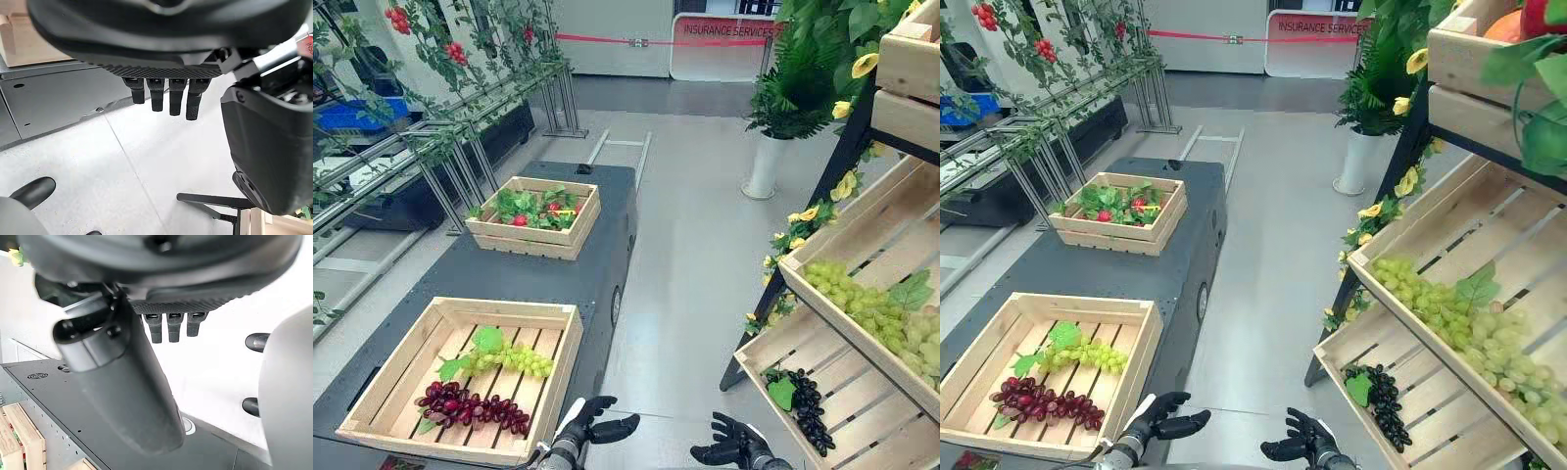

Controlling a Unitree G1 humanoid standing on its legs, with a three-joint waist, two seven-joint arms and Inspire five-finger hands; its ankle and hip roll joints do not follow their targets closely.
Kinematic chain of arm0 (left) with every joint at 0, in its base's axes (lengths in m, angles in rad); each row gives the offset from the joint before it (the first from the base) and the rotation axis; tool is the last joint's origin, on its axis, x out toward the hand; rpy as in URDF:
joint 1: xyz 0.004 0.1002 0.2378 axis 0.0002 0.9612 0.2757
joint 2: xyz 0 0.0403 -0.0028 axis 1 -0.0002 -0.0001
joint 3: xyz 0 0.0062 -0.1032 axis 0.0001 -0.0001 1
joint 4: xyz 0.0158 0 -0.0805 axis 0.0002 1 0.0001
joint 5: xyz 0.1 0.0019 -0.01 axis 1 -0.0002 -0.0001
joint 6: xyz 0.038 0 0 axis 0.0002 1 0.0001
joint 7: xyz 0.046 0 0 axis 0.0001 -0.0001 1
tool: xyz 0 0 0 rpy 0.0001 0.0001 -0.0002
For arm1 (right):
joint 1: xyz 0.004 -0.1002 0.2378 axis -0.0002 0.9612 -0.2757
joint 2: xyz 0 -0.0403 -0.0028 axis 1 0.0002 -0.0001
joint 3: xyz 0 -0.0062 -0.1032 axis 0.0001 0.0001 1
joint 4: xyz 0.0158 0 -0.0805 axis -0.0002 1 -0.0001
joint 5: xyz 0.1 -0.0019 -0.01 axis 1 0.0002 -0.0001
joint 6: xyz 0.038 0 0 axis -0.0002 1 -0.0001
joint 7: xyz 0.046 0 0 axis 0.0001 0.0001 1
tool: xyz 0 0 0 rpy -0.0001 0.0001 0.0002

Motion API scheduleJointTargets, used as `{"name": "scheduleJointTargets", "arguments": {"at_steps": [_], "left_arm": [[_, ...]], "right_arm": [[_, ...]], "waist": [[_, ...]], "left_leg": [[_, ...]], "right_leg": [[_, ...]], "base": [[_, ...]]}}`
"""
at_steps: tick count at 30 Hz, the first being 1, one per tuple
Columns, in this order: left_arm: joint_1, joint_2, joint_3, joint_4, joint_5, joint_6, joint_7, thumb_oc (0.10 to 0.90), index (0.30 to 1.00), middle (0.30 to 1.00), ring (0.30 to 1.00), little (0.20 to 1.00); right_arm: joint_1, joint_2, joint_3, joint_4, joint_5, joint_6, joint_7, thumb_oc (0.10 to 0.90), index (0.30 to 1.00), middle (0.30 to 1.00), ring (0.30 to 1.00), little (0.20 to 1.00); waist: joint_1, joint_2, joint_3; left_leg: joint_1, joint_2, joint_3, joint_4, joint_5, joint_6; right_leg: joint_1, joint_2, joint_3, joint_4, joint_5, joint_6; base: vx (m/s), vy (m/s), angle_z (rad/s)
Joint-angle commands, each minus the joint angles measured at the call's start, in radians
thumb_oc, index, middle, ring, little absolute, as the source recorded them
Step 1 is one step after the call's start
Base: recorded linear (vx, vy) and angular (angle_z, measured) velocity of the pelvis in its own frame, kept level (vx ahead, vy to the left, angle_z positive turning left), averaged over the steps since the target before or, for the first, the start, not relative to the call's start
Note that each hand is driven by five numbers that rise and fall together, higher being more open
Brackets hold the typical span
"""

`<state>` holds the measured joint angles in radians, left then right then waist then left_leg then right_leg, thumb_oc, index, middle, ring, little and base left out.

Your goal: Pick up the fruits from the basket on one side to the basket on the other side

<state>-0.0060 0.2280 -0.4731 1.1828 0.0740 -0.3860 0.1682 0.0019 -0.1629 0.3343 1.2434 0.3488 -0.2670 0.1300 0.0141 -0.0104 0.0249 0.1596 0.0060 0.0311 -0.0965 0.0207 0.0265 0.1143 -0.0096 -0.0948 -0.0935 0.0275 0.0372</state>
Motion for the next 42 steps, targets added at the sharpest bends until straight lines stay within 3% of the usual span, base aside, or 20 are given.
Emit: {"name": "scheduleJointTargets", "arguments": {"at_steps": [1,13,23,25,28,29,32,36,42], "left_arm": [[-0.088,-0.045,-0.015,0.051,0.032,-0.038,0.008,0.800,0.900,0.900,0.900,0.900],[-0.115,-0.046,-0.048,0.012,-0.022,-0.065,0.001,0.800,0.900,0.900,0.900,0.900],[-0.095,-0.071,-0.057,0.032,0.051,-0.083,0.037,0.800,0.900,0.900,0.900,0.900],[-0.102,-0.072,-0.062,0.032,0.052,-0.110,0.041,0.800,0.900,0.900,0.900,0.900],[-0.107,-0.069,-0.071,0.015,0.124,-0.245,0.102,0.800,0.900,0.900,0.900,0.900],[-0.113,-0.058,-0.079,-0.003,0.199,-0.309,0.178,0.800,0.900,0.900,0.900,0.900],[-0.150,-0.011,-0.081,-0.059,0.328,-0.410,0.333,0.800,0.900,0.900,0.900,0.900],[-0.174,0.038,-0.062,-0.118,0.391,-0.428,0.403,0.800,0.900,0.900,0.900,0.900],[-0.205,0.105,-0.003,-0.176,0.296,-0.418,0.362,0.800,0.900,0.900,0.900,0.900]], "right_arm": [[-0.112,-0.004,0.017,0.036,-0.044,-0.032,-0.032,0.800,0.900,0.900,0.900,0.900],[-0.167,-0.018,0.032,0.010,-0.025,-0.030,-0.032,0.800,0.900,0.900,0.900,0.900],[-0.150,-0.003,-0.003,0.029,0.045,-0.062,-0.060,0.800,0.900,0.900,0.900,0.900],[-0.152,-0.004,-0.008,0.031,0.032,-0.060,-0.068,0.800,0.900,0.900,0.900,0.900],[-0.148,-0.001,-0.008,0.038,-0.011,-0.066,-0.083,0.800,0.900,0.900,0.900,0.900],[-0.145,-0.004,-0.005,0.039,-0.025,-0.068,-0.084,0.800,0.900,0.900,0.900,0.900],[-0.140,-0.019,0.002,0.043,-0.040,-0.071,-0.077,0.800,0.900,0.900,0.900,0.900],[-0.138,-0.035,0.001,0.044,-0.054,-0.068,-0.071,0.800,0.900,0.900,0.900,0.900],[-0.123,-0.051,0.006,0.032,-0.085,-0.065,-0.073,0.800,0.900,0.900,0.900,0.900]], "waist": [[-0.008,0.002,0.041],[-0.013,0.026,0.098],[-0.023,0.031,0.106],[-0.025,0.033,0.108],[-0.025,0.033,0.103],[-0.024,0.032,0.098],[-0.021,0.029,0.092],[-0.018,0.030,0.089],[-0.016,0.037,0.074]], "left_leg": [[0.005,-0.059,-0.001,0.009,-0.112,0.019],[-0.026,-0.054,-0.002,0.009,-0.097,0.022],[-0.048,-0.052,0.001,0.009,-0.094,0.015],[-0.051,-0.054,0.000,0.009,-0.094,0.015],[-0.046,-0.057,-0.002,0.009,-0.096,0.014],[-0.042,-0.059,-0.005,0.009,-0.098,0.014],[-0.038,-0.062,-0.011,0.009,-0.098,0.016],[-0.034,-0.064,-0.014,0.009,-0.096,0.017],[-0.030,-0.070,-0.027,0.009,-0.093,0.019]], "right_leg": [[0.045,0.004,-0.039,0.019,-0.068,0.009],[-0.006,0.004,-0.024,0.049,-0.062,0.005],[-0.018,0.004,-0.014,0.029,-0.044,0.010],[-0.020,0.005,-0.012,0.029,-0.044,0.009],[-0.012,0.005,-0.013,0.024,-0.045,0.010],[-0.007,0.004,-0.012,0.022,-0.047,0.010],[-0.001,0.003,-0.011,0.024,-0.052,0.010],[0.001,0.001,-0.010,0.029,-0.055,0.010],[0.010,-0.006,-0.012,0.026,-0.061,0.011]], "base": [[0.04,0.167,1.64],[-0.01,0.000,0.00],[0.00,0.007,0.00],[-0.03,0.034,-0.02],[0.01,0.036,-0.01],[0.03,0.033,0.01],[0.03,0.040,0.02],[0.01,0.040,-0.01],[0.01,0.020,0.00]]}}
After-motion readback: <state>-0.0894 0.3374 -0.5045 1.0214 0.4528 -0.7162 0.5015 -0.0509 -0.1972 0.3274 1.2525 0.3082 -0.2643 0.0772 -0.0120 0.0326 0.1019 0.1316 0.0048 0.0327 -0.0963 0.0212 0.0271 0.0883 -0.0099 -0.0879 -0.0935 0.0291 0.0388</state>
